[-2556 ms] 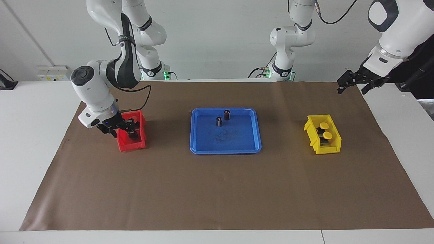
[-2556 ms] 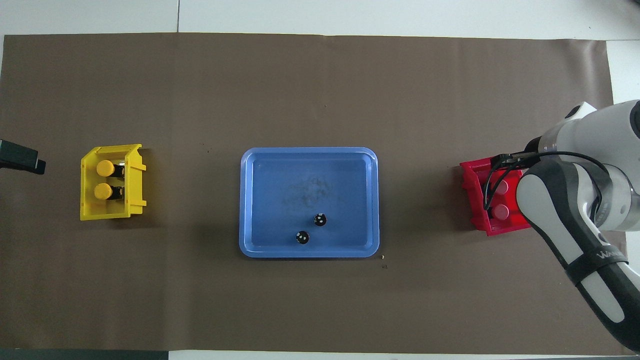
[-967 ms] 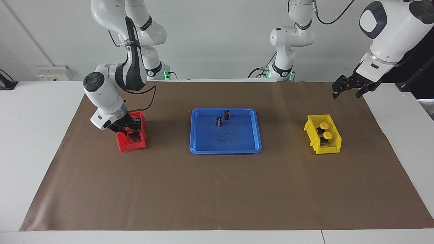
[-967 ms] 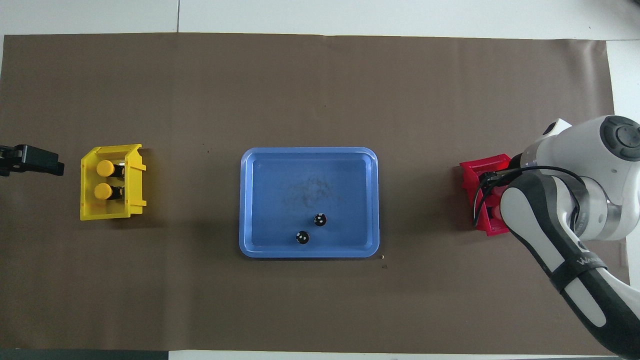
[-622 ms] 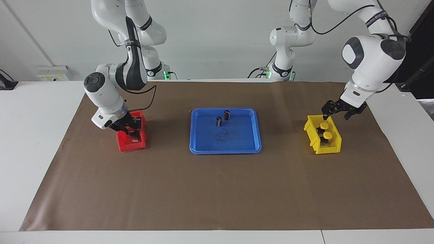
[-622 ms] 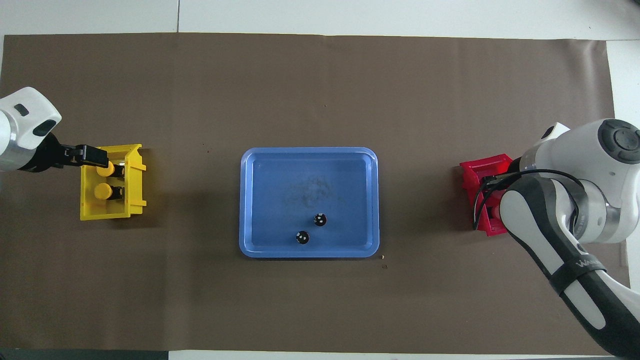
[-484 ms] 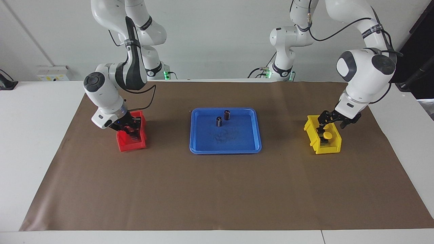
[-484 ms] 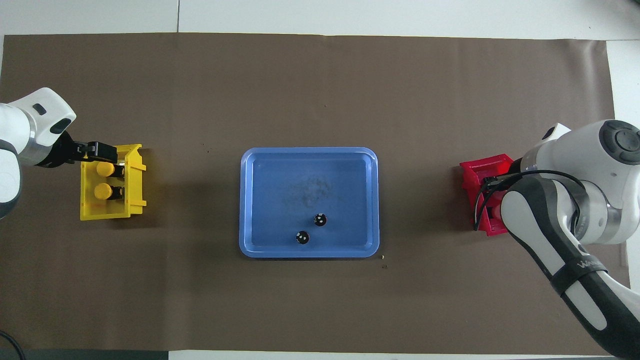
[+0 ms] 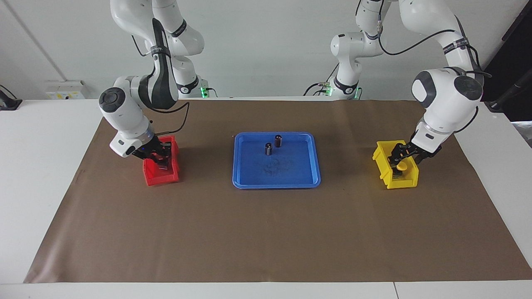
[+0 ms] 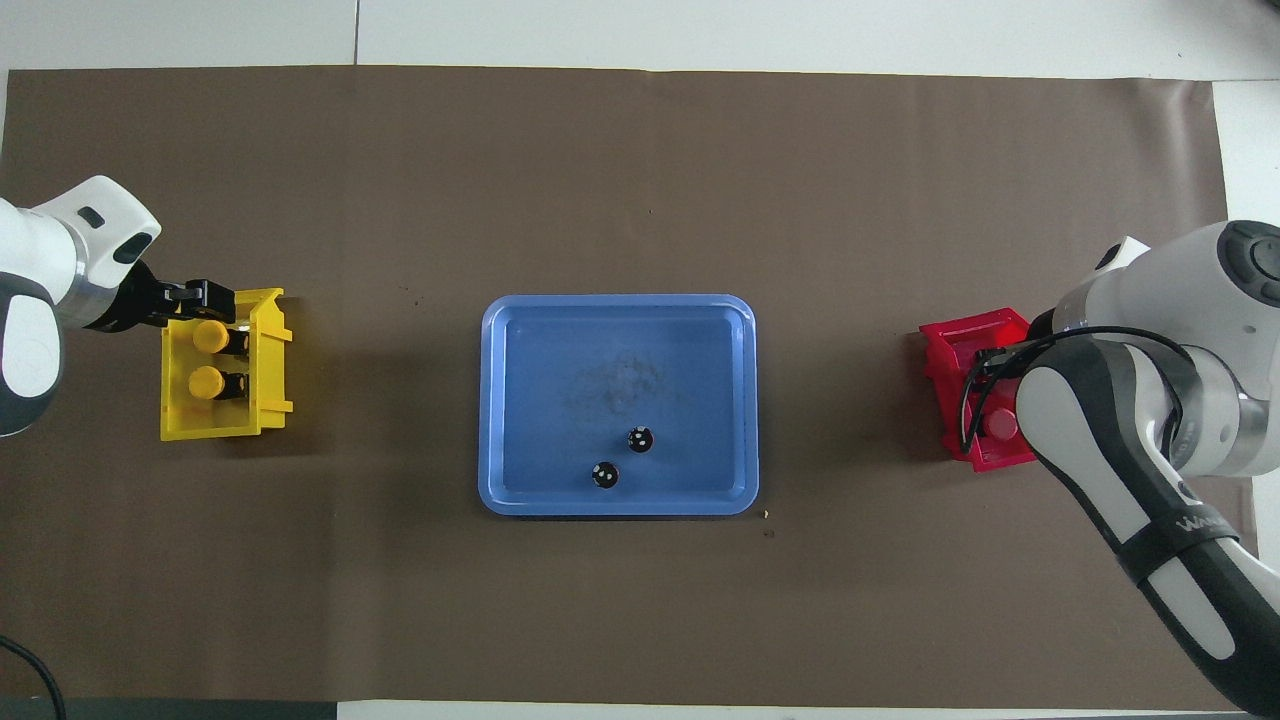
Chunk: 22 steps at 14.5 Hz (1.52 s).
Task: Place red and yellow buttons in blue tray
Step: 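Carry the red button into the blue tray and release it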
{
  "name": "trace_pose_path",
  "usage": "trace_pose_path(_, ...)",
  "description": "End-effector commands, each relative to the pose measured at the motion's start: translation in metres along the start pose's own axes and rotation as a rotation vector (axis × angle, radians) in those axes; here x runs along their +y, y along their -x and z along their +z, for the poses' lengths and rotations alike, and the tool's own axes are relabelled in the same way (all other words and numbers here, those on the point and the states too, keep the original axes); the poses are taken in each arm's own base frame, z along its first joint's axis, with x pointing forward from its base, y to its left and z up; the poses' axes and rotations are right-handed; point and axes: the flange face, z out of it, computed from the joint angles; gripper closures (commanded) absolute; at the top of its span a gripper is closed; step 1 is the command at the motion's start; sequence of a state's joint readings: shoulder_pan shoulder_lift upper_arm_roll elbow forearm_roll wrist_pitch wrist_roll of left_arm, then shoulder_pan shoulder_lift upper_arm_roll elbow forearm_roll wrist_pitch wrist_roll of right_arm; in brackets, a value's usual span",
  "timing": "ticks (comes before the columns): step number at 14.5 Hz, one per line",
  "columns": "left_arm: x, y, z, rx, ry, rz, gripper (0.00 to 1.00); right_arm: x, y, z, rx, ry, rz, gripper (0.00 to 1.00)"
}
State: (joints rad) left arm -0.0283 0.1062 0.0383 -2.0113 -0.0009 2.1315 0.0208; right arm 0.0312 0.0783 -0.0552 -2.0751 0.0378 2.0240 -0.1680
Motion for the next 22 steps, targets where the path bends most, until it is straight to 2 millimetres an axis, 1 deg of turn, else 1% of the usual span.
trace_pose_path(1,-0.013,0.004,0.012,0.012,-0.002,-0.043,0.35,-0.017,-0.035,-0.058,-0.027,-0.018,0.008,0.8)
trace_pose_path(2,-0.012,0.006,0.015,0.007,-0.002,-0.045,0.38,-0.037,-0.046,-0.078,-0.031,-0.015,0.026,0.8)
trace_pose_path(4,-0.008,0.008,0.018,0.0,-0.001,-0.078,0.39,-0.088,-0.065,-0.102,-0.021,-0.008,0.094,0.8)
trace_pose_path(5,-0.006,0.009,0.018,0.0,0.0,-0.078,0.39,-0.119,-0.072,-0.108,0.003,-0.035,0.138,0.82)
trace_pose_path(6,-0.005,0.009,0.018,-0.002,0.0,-0.081,0.39,-0.16,-0.077,-0.106,0.022,-0.068,0.206,0.87)
trace_pose_path(7,-0.004,0.01,0.02,-0.003,0.0,-0.084,0.39,-0.2,-0.08,-0.108,0.075,-0.096,0.258,0.89)
trace_pose_path(8,-0.001,0.01,0.019,-0.003,0.0,-0.079,0.39,-0.233,-0.081,-0.106,0.12,-0.115,0.296,0.92)
trace_pose_path(9,-0.001,0.012,0.023,-0.011,0.0,-0.079,0.39,-0.26,-0.083,-0.095,0.121,-0.131,0.331,0.92)
trace_pose_path(10,-0.003,0.012,0.024,-0.013,0.0,-0.079,0.38,-0.282,-0.084,-0.078,0.091,-0.139,0.374,0.92)
trace_pose_path(11,-0.004,0.012,0.025,-0.013,0.0,-0.081,0.38,-0.311,-0.086,-0.068,0.087,-0.139,0.386,0.91)
trace_pose_path(12,-0.003,0.012,0.025,-0.013,0.0,-0.081,0.38,-0.337,-0.086,-0.05,0.079,-0.12,0.373,0.91)
trace_pose_path(13,-0.002,0.012,0.025,-0.013,0.0,-0.079,0.38,-0.356,-0.085,-0.035,0.084,-0.105,0.357,0.91)
trace_pose_path(14,-0.001,0.011,0.025,-0.011,0.0,-0.081,0.38,-0.364,-0.087,-0.024,0.097,-0.106,0.376,0.91)
trace_pose_path(15,-0.001,0.012,0.025,-0.011,0.0,-0.081,0.38,-0.367,-0.088,-0.015,0.101,-0.108,0.401,0.91)
trace_pose_path(16,-0.001,0.012,0.026,-0.011,0.0,-0.081,0.38,-0.369,-0.088,-0.006,0.097,-0.102,0.402,0.9)
trace_pose_path(17,-0.001,0.012,0.027,-0.009,0.0,-0.081,0.38,-0.377,-0.083,0.004,0.091,-0.094,0.39,0.9)
trace_pose_path(20,0.0,0.013,0.029,-0.006,0.0,-0.081,0.38,-0.378,-0.081,0.027,0.094,-0.09,0.393,0.88)
trace_pose_path(22,0.0,0.012,0.029,0.0,0.0,-0.081,0.38,-0.375,-0.079,0.035,0.097,-0.091,0.395,0.88)
